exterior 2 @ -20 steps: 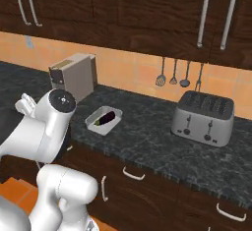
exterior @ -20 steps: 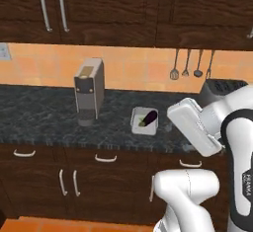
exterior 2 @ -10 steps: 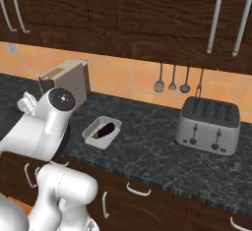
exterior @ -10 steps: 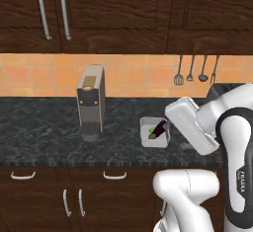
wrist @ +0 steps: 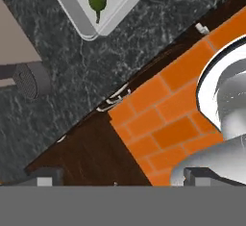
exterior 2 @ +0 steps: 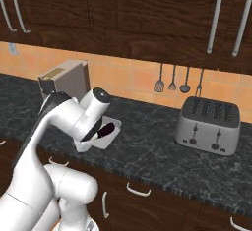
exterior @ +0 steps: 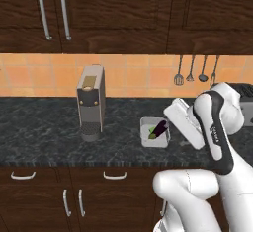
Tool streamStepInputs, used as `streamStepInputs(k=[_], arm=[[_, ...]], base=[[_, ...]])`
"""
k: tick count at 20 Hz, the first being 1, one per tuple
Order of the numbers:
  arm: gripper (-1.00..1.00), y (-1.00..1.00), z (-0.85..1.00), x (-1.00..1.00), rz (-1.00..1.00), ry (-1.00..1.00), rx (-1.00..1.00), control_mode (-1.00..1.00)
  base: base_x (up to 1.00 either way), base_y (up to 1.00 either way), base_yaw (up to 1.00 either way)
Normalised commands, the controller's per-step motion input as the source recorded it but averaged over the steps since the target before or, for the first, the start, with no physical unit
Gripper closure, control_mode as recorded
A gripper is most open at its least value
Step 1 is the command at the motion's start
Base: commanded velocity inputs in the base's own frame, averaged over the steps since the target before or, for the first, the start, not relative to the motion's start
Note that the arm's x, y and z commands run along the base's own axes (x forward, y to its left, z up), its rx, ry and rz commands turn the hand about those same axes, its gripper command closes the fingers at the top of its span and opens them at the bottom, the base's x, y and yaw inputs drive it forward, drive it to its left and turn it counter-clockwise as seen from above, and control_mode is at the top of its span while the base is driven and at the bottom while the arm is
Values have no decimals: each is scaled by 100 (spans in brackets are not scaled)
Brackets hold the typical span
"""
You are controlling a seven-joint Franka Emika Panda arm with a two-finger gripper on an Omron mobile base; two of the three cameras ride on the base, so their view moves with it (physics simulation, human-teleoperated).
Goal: Take the meat container that has the shrimp and place it on the second highest rack of the freezer. Then take the vegetable container that has the lemon wedge and eggplant and place it on the highest rack of the freezer.
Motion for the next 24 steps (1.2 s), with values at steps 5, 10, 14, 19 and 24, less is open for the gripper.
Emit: streamStepInputs(k=[5, 10, 14, 19, 24], arm=[[-100, -18, -100, 100, -4, 15, 0, -100], [-100, 0, -94, 66, -15, -3, -2, -100], [-100, -1, -63, 16, -17, -6, -4, -100], [-100, 0, -33, 34, -15, 0, -5, -100], [-100, 0, -31, 29, -10, 0, -5, -100]], base=[[0, 0, 0], [0, 0, 0], [0, 0, 0], [0, 0, 0], [0, 0, 0]])
